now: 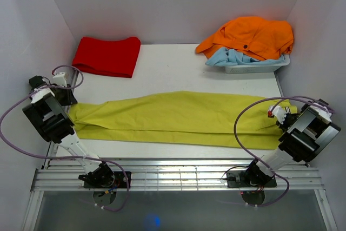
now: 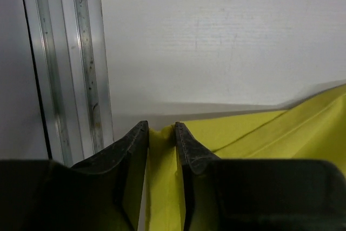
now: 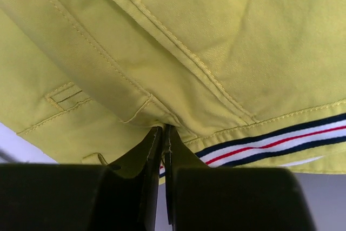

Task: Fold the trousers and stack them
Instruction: Fold the trousers

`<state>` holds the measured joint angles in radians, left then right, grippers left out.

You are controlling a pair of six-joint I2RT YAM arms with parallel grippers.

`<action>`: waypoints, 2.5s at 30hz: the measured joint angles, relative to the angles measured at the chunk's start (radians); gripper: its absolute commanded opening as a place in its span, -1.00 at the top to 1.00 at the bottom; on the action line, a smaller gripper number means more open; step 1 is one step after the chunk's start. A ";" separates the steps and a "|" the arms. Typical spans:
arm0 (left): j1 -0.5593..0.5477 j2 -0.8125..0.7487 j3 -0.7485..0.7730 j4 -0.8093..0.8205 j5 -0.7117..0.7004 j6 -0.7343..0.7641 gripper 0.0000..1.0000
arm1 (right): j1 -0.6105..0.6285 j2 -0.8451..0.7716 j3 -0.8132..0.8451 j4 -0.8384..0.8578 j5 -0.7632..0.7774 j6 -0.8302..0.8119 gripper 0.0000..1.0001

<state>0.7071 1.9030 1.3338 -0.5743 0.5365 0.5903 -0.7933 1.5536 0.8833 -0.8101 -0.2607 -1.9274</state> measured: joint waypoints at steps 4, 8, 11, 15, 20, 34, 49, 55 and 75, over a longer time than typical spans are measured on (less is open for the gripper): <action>-0.049 0.124 0.104 0.030 -0.044 -0.069 -0.32 | 0.047 0.135 0.150 0.054 -0.002 0.086 0.84; -0.071 0.188 0.221 -0.026 -0.025 -0.082 -0.96 | 0.067 0.190 0.238 0.067 -0.018 0.111 0.84; -0.071 0.181 0.315 -0.106 0.030 -0.032 -0.96 | 0.068 0.173 0.241 0.039 -0.030 0.092 0.85; -0.063 0.053 0.311 -0.225 0.114 0.161 -0.93 | 0.068 0.125 0.241 -0.004 -0.042 0.067 0.84; -0.047 -0.173 0.229 -0.460 0.154 0.490 -0.62 | 0.069 0.077 0.241 -0.049 -0.047 0.050 0.85; -0.252 -0.496 -0.252 -0.595 -0.234 0.799 -0.52 | 0.106 0.066 0.244 -0.113 -0.018 0.059 0.85; -0.283 -0.559 -0.306 -0.401 -0.402 0.958 -0.54 | 0.154 0.060 0.272 -0.135 0.054 0.118 0.85; -0.272 -0.491 -0.306 -0.402 -0.410 0.997 -0.26 | 0.153 0.077 0.299 -0.143 0.053 0.119 0.84; -0.127 -0.373 -0.120 -0.350 -0.321 0.982 1.00 | 0.088 0.112 0.507 -0.276 -0.055 0.114 0.85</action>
<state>0.5797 1.5299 1.2140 -0.9241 0.2153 1.5719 -0.7055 1.6657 1.3907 -1.0859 -0.3153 -1.8137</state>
